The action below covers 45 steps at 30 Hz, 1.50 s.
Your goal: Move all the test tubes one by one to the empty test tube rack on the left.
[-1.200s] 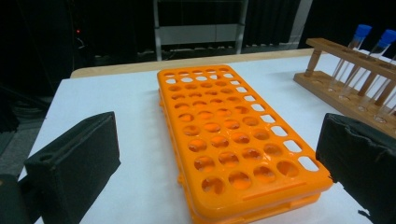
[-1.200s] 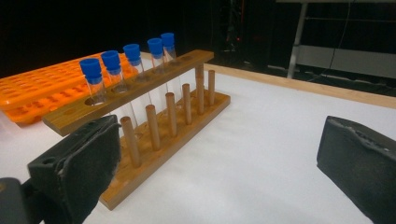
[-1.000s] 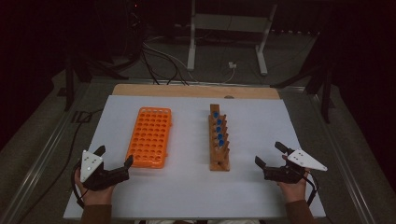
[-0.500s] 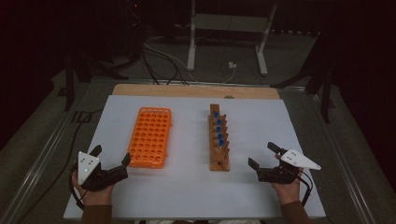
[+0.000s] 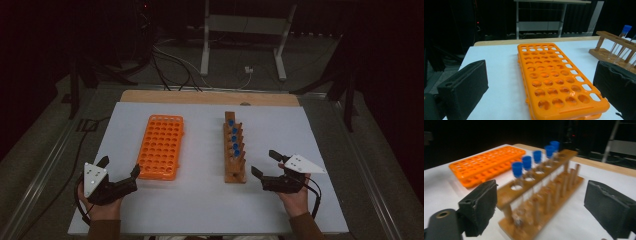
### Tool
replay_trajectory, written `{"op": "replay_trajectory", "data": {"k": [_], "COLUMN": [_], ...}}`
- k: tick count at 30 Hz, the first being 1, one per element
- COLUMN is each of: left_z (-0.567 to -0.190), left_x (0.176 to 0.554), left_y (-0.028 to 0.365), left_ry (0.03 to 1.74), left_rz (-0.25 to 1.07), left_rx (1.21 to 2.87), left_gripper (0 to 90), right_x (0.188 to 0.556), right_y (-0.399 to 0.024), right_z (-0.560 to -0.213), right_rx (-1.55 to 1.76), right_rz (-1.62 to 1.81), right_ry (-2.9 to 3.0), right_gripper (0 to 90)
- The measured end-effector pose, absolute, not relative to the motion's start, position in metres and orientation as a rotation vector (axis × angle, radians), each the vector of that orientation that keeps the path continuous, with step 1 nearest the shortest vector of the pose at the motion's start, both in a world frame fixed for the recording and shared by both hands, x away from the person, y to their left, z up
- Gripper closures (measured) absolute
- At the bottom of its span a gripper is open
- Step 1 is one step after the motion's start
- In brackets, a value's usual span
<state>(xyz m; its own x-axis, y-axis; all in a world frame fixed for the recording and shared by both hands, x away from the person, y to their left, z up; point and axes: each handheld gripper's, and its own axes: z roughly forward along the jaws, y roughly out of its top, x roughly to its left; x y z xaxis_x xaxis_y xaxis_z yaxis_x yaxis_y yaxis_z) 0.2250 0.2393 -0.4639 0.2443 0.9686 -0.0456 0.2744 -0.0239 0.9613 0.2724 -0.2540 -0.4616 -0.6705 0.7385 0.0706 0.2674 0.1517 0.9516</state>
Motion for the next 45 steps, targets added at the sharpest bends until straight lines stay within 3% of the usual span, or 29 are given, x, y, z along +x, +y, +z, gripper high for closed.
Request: {"op": "replay_trajectory", "data": {"k": [6,9,10,14,22,31,45], "left_z": [-0.463,-0.463,-0.463,-0.464,-0.464,-0.465,-0.454], "left_x": [0.224,0.224,0.224,0.225,0.224,0.225,0.241], "left_y": [0.241,0.241,0.241,0.242,0.243,0.235,0.175], "left_ry": [1.223,1.221,1.222,1.232,1.238,1.211,0.988], "left_rz": [0.865,0.864,0.864,0.861,0.859,0.86,0.678], "left_rx": [1.501,1.497,1.496,1.493,1.491,1.53,1.64], "left_gripper": [0.6,0.6,0.6,0.7,0.6,0.6,0.6], "right_x": [0.285,0.289,0.29,0.293,0.303,0.307,0.308], "right_y": [-0.233,-0.225,-0.221,-0.213,-0.205,-0.199,-0.202], "right_z": [-0.46,-0.461,-0.462,-0.465,-0.475,-0.479,-0.462], "right_rx": [0.91,0.901,0.886,0.865,0.849,0.868,0.831], "right_rz": [1.55,1.548,1.552,1.521,1.482,1.465,1.48], "right_ry": [2.097,2.124,2.134,2.159,2.19,2.184,2.182], "right_gripper": [25.4,38.1,47.2,58.1,71.4,76.0,77.0]}}
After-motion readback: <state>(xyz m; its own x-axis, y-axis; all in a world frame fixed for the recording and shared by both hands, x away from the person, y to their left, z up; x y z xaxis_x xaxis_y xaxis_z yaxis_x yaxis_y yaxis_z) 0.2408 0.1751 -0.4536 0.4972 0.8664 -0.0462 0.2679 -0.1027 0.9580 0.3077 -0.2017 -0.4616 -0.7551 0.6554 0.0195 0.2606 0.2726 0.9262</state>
